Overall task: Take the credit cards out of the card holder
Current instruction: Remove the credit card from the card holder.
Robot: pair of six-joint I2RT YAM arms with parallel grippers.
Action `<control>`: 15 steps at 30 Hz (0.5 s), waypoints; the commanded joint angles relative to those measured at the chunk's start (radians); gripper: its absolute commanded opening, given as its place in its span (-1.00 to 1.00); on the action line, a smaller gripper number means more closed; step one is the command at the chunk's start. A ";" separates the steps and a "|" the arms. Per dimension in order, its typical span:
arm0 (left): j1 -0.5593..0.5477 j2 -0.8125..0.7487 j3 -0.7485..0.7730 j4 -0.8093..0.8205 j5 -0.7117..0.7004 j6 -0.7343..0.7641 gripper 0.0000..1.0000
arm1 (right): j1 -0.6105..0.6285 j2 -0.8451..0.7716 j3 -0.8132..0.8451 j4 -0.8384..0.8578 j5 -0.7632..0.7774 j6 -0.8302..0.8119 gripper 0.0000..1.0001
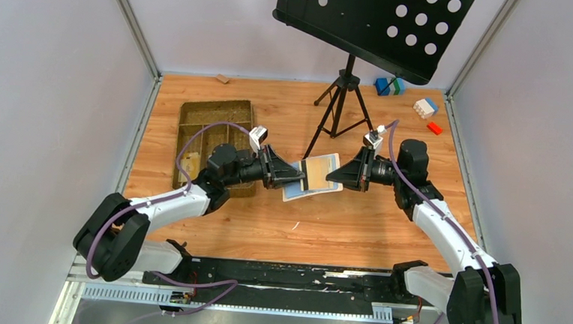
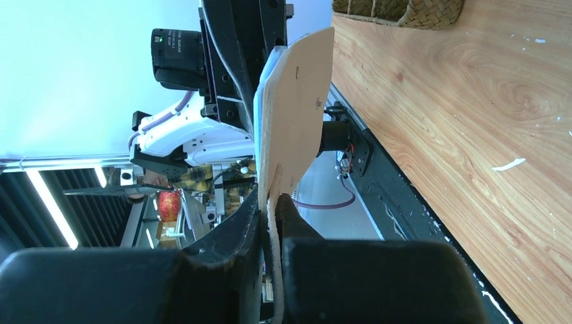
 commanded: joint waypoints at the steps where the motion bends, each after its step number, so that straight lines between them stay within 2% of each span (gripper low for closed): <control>1: -0.015 0.024 0.059 0.027 0.005 0.001 -0.50 | 0.006 -0.005 0.042 0.069 -0.022 0.022 -1.00; 2: -0.016 0.030 0.065 0.011 0.006 0.007 -0.57 | 0.006 -0.007 0.043 0.069 -0.023 0.023 -1.00; 5: -0.016 0.030 0.071 -0.043 -0.007 0.021 -0.99 | 0.006 -0.006 0.042 0.064 -0.022 0.021 -1.00; 9: -0.010 0.005 0.047 -0.073 -0.037 0.025 -1.00 | -0.008 -0.012 0.051 -0.016 -0.007 -0.033 -1.00; 15: 0.044 -0.072 -0.003 -0.124 0.010 0.047 -1.00 | -0.039 -0.003 0.049 -0.095 -0.001 -0.089 -1.00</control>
